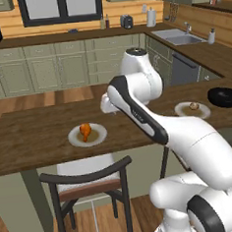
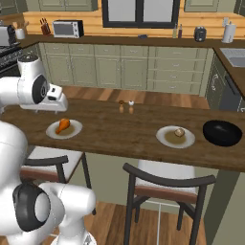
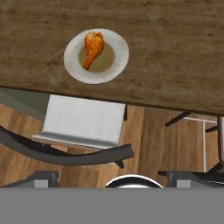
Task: Pick the chicken drumstick and mushroom from their plates and place them in the bowl. Then put the bowl in the fridge.
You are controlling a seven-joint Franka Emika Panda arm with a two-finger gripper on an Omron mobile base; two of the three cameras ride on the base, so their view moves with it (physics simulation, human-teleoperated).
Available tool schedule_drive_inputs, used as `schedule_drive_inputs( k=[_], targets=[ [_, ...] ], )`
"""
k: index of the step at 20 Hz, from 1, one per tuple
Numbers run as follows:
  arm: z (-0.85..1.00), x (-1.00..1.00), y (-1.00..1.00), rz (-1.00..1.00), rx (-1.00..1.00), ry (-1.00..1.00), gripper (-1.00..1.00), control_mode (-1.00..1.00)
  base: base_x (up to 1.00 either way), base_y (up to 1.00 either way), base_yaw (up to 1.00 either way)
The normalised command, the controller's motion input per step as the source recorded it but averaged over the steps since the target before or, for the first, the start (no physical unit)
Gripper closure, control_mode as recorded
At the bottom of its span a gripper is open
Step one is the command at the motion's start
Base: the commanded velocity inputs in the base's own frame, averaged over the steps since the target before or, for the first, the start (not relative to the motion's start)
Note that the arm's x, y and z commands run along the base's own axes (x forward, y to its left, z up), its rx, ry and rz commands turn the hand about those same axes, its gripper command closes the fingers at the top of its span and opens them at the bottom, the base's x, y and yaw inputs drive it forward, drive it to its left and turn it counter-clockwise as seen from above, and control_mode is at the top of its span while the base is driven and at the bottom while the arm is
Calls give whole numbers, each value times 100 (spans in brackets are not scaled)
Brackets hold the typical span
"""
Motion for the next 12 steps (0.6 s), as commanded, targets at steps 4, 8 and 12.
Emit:
schedule_drive_inputs(
  k=[4,8,12],
  targets=[
    [-38,41,78,0,0,5,-100,-100,0,0,0],
    [-32,64,48,0,0,2,-100,-100,0,0,0],
    [-31,85,18,-3,0,1,-100,-100,0,0,0]
  ],
)
